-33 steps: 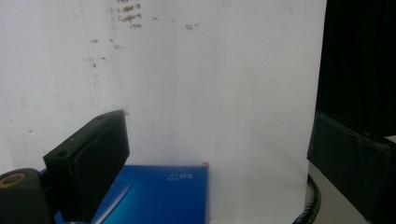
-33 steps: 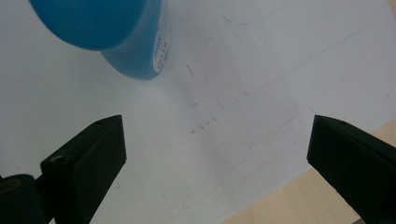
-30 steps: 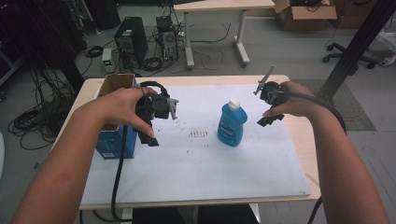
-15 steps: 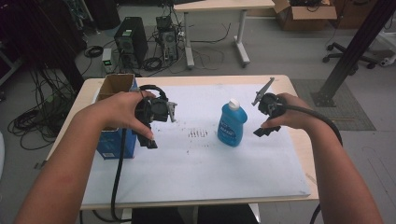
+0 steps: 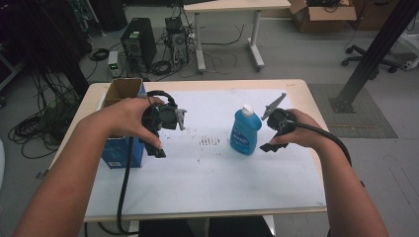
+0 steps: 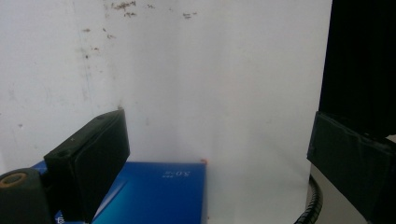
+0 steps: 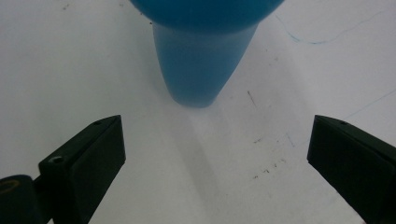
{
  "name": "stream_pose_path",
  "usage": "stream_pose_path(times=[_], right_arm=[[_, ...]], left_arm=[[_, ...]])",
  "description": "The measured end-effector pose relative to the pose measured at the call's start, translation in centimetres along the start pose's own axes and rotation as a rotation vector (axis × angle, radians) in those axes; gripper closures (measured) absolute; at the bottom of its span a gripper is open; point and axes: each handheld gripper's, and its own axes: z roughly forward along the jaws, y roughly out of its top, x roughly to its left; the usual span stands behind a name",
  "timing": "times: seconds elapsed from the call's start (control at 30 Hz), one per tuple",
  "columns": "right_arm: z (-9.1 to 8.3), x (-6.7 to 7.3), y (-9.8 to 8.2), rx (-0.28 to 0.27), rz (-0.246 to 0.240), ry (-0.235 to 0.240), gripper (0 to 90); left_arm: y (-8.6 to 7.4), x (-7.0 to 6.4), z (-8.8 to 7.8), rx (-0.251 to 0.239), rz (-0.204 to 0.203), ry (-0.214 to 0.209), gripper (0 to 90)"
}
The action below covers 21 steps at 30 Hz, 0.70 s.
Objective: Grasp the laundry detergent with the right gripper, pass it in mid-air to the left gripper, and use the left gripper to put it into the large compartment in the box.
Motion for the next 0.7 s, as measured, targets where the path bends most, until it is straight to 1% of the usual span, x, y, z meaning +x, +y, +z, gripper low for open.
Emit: stream_pose_path(times=[0.1, 0.17, 0.23, 0.3, 0.33, 0.37, 0.4, 0.47, 0.7], right_arm=[[0.2, 0.0, -0.3, -0.011, 0.013, -0.003, 4.2], [0.7, 0.1, -0.4, -0.024, 0.022, -0.004, 4.2], [0.9, 0.3, -0.5, -0.035, 0.029, -0.005, 4.3], [1.2, 0.3, -0.6, -0.076, 0.037, -0.016, 4.3], [1.2, 0.3, -0.6, -0.076, 0.037, -0.016, 4.3], [1.5, 0.3, -0.7, -0.109, 0.053, -0.009, 4.2], [1.7, 0.4, -0.7, -0.111, 0.059, -0.011, 4.2], [2.0, 0.5, -0.8, -0.122, 0.070, -0.012, 4.1], [3.0, 1.0, -0.6, -0.169, 0.072, -0.008, 3.6]], left_arm=[[0.0, -0.1, 0.0, -0.001, 0.006, 0.007, 6.0], [0.0, -0.3, -0.1, -0.017, 0.016, 0.014, 6.0], [0.1, -0.3, -0.1, -0.019, 0.018, 0.015, 6.0], [0.1, -0.4, -0.1, -0.022, 0.022, 0.021, 6.0], [0.1, -0.4, -0.1, -0.022, 0.022, 0.021, 6.0], [0.1, -0.5, -0.1, -0.023, 0.029, 0.023, 6.0], [0.1, -0.6, -0.1, -0.026, 0.037, 0.025, 5.9], [0.1, -0.7, 0.0, -0.026, 0.035, 0.016, 5.9], [0.1, -0.6, 0.5, -0.029, 0.033, 0.012, 5.9]])
